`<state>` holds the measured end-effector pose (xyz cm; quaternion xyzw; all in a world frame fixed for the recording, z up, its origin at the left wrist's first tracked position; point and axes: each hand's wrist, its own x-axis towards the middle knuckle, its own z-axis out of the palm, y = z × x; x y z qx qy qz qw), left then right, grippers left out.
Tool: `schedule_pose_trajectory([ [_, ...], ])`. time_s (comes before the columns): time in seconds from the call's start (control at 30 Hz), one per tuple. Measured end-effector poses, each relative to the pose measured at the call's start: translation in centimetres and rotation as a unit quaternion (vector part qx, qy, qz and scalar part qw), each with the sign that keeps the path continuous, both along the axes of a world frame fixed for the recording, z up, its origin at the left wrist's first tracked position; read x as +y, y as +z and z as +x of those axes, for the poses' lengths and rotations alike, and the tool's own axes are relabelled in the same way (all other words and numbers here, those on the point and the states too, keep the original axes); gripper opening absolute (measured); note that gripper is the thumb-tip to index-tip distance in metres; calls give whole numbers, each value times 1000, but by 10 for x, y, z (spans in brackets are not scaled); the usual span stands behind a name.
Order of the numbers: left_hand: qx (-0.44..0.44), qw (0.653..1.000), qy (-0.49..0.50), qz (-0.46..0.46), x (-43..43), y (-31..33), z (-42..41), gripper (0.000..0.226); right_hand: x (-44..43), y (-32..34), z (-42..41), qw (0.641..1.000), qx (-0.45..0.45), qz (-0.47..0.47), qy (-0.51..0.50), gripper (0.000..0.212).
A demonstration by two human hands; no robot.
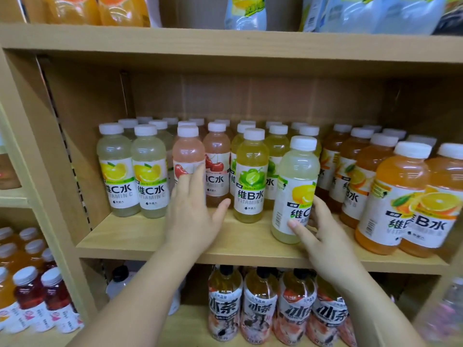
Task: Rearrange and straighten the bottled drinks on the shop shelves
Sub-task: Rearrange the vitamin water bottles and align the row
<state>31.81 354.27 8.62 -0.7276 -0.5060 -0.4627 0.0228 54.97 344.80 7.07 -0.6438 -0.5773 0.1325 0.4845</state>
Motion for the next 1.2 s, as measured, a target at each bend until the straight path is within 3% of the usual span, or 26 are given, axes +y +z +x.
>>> schedule_pose_trajectory([
  [0.17, -72, 982, -119, -127, 7, 13, 46, 85, 0, -1, 6, 1000, 6, -2, 17, 66],
  [0.3, -109, 974, -122, -157, 18, 13, 66, 64, -2, -2, 10, 1000, 9, -1, 25, 66],
  [0.63, -106, 982, -84, -132, 25, 1, 61, 44, -1, -3, 17, 999, 18, -15, 45, 64],
  [0.93, -128, 973, -115, -152, 30, -7, 42, 56, -2, -3, 18, 998, 28, 1, 59, 65],
  [1.07, -136, 973, -135, -126, 13, -11, 25, 74, -5, 0, 13, 997, 27, 4, 68, 64],
  [1.2, -162, 971, -159, -74, -10, -18, -11, 50, -6, -1, -18, 994, 10, 1, 109, 61],
])
